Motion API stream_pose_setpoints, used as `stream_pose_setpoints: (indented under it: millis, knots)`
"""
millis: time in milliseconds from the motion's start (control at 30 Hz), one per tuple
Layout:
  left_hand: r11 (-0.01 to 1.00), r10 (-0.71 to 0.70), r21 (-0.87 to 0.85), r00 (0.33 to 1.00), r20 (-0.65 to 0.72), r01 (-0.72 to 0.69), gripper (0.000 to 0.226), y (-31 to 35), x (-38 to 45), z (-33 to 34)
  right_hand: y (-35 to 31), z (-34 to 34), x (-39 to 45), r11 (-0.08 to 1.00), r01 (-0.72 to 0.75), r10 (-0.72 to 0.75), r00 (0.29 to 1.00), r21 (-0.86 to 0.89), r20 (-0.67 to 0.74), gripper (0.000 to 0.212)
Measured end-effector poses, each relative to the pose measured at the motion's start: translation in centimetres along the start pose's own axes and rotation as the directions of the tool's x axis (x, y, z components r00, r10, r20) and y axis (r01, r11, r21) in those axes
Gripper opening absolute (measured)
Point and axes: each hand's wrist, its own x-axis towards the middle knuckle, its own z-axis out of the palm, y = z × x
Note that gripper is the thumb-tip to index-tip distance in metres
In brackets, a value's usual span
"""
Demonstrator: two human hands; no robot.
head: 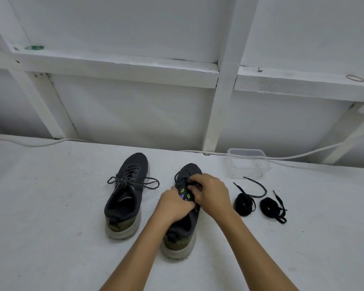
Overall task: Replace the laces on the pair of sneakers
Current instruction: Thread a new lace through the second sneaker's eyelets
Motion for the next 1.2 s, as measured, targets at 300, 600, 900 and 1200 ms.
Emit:
stream_pose_setpoints:
  millis: [300,600,900,1200]
  knots:
    - [1.0,-0.014,-0.003,1.0,0.008,0.014,0.05,0.3,-0.1,-0.1,-0.5,0.3,0.4,0.996,-0.004,0.006,1.0,-0.085,0.017,0.023]
    - [0.998,-0.04,0.058,0.999,0.001,0.04,0.057,0.2,0.1,0.0,0.2,-3.7,1.0,0.954,-0.13,0.048,0.956,0.271,0.289,0.017]
    - [0.999,-0.046,0.01,0.999,-0.01,0.046,0.056,-0.1,0.1,0.4,1.1,-7.8,1.1,0.825,-0.179,0.114,0.982,0.536,0.151,0.023]
    - [0.937,0.346,0.154,0.902,-0.259,-0.315,0.042,1.6,1.0,-0.8,-1.1,-8.7,2.7,0.886,-0.028,-0.013,0.996,0.462,0.086,0.009]
